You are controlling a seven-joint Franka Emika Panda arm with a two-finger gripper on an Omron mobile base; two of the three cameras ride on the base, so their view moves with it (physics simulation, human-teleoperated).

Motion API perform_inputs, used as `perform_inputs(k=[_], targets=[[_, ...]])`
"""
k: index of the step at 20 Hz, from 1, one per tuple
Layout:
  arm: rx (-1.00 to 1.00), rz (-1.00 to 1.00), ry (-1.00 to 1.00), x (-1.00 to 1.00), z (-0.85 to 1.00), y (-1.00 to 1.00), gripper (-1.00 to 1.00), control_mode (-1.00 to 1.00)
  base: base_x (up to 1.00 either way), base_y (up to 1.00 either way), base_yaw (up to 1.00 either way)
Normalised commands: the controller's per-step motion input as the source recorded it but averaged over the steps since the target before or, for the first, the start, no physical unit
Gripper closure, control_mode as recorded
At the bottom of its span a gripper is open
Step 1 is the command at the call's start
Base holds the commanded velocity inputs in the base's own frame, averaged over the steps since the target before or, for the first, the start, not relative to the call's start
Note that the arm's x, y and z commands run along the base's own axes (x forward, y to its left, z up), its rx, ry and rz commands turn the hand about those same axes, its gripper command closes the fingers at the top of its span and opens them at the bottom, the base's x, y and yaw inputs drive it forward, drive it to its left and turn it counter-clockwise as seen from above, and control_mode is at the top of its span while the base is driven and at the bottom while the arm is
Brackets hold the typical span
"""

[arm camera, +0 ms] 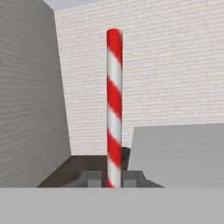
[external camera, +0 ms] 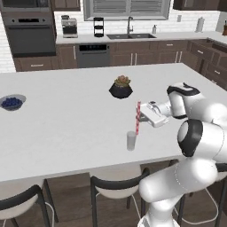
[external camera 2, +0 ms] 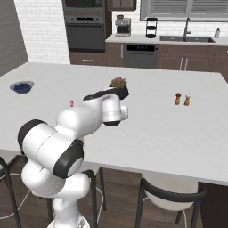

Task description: Take a straw from the drawer in front and place it inside the glass cup on the dining counter.

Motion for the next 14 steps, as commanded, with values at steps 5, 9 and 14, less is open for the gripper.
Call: perform_inputs(k=[5,9,14], targets=[[-0.01,0.04,0.0,0.0,-0.27,0.0,1.0,-1.0,0.0,0.0,0.0],[0.0,0.03,0.0,0.0,-0.22,0.0,1.0,-1.0,0.0,0.0,0.0],[0.0,0.03,0.0,0.0,-0.12,0.0,1.0,-1.0,0.0,0.0,0.0]])
